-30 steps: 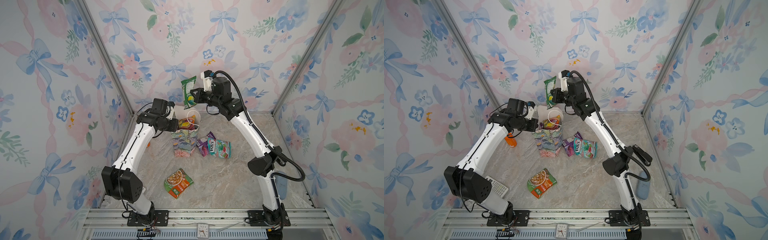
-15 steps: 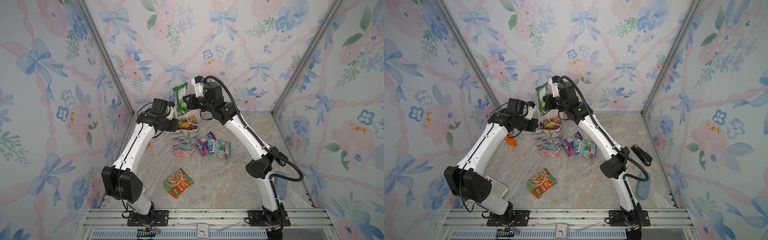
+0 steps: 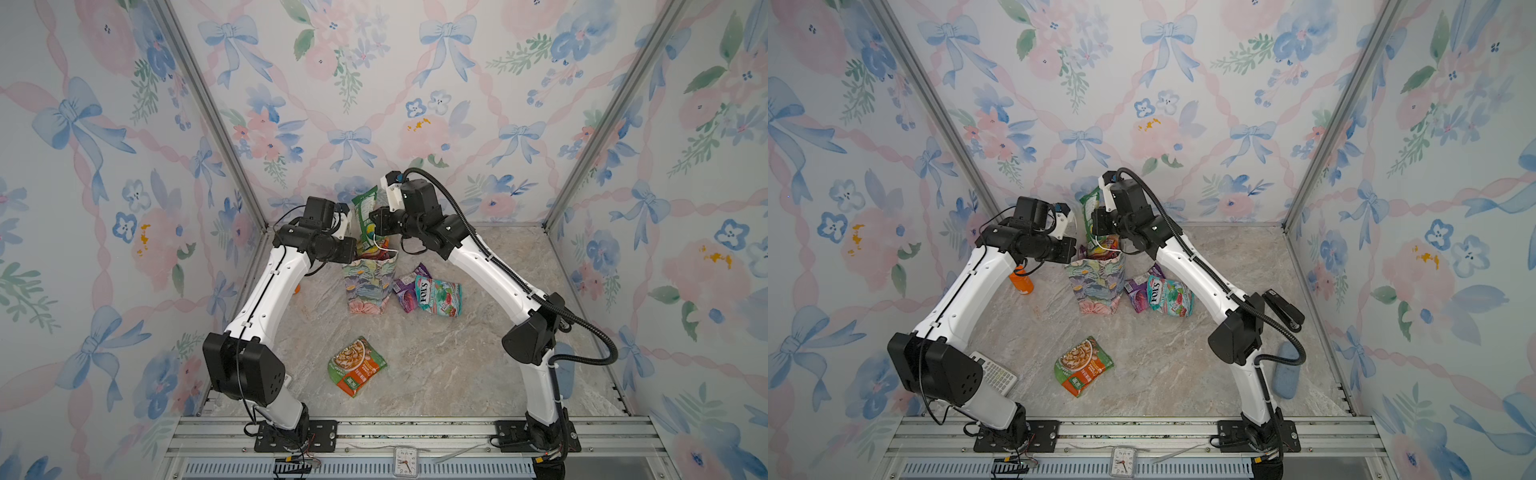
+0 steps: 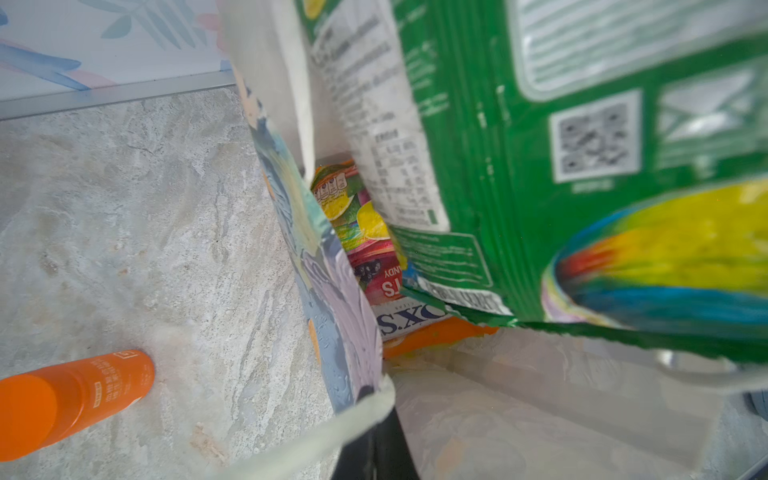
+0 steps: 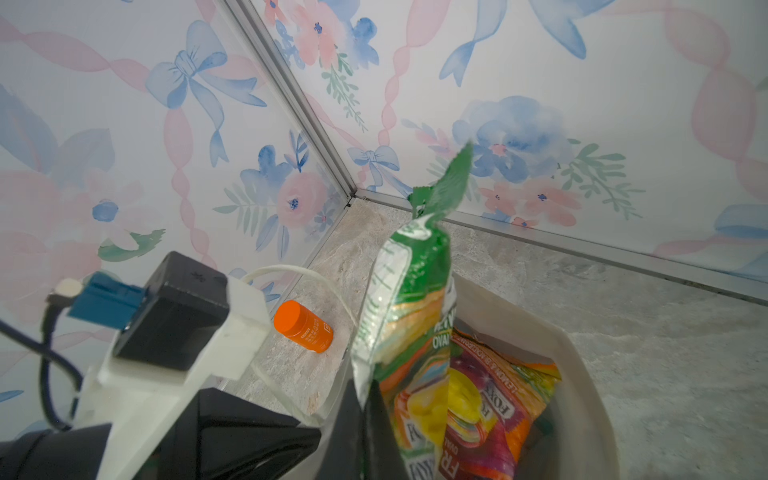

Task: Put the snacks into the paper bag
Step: 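Lower the green packet into the bag opening beside the left gripper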

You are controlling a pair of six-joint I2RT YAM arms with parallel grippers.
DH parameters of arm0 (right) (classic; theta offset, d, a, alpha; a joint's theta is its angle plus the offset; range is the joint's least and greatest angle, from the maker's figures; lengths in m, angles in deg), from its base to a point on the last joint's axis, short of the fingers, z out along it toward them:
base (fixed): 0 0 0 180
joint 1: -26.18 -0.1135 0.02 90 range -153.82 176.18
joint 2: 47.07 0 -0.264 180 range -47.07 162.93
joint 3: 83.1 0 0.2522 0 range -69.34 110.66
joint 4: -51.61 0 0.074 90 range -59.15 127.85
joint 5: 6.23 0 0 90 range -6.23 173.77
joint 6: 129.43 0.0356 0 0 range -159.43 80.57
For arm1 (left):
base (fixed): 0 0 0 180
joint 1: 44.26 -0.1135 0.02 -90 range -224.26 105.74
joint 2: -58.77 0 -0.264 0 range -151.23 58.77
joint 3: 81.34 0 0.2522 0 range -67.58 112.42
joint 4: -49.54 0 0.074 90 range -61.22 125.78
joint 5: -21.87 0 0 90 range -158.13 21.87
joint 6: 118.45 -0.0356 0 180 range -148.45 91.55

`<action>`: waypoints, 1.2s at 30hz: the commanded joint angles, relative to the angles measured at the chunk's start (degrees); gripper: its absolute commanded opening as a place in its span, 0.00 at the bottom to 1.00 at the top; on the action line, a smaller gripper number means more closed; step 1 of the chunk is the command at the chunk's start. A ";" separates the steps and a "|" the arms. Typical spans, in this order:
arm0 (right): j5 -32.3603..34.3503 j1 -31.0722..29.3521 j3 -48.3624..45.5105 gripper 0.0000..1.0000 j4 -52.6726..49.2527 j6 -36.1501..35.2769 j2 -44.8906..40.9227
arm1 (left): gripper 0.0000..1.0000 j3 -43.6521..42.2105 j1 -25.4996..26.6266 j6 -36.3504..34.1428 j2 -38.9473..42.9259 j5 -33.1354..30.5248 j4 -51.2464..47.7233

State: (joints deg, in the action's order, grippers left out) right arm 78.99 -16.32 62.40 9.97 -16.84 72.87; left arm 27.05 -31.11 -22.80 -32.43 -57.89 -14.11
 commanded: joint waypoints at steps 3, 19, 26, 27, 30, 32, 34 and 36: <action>2.31 -0.48 -4.92 0.00 5.35 -1.89 -6.99 | 0.00 -0.46 0.55 0.13 2.03 0.22 0.14; -3.42 -1.10 -18.48 0.00 14.26 7.09 -12.28 | 0.00 -0.34 0.54 0.33 1.73 0.31 0.21; -5.60 -1.96 -20.21 0.00 17.56 11.45 -11.27 | 0.00 -0.32 0.49 0.31 1.42 0.46 0.23; -5.55 -2.26 -20.57 0.00 17.95 11.59 -11.24 | 0.00 -0.31 0.51 0.27 1.38 0.43 0.18; -5.07 -2.89 -21.76 0.00 18.99 12.10 -11.39 | 0.00 -0.31 0.56 0.18 1.46 0.39 0.23; -4.83 -2.94 -22.93 0.00 19.92 12.68 -11.73 | 0.00 -0.27 0.53 0.08 1.46 0.32 0.19; -4.47 -2.94 -23.78 0.00 20.32 12.83 -11.99 | 0.00 -0.36 0.56 0.06 1.51 0.28 0.18; -4.21 -2.96 -24.65 0.00 20.77 12.83 -12.18 | 0.00 -0.40 0.54 0.05 1.48 0.26 0.23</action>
State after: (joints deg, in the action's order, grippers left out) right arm 74.99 -18.57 38.57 26.14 -5.08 63.07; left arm 27.01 -31.09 -22.80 -32.23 -58.27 -14.53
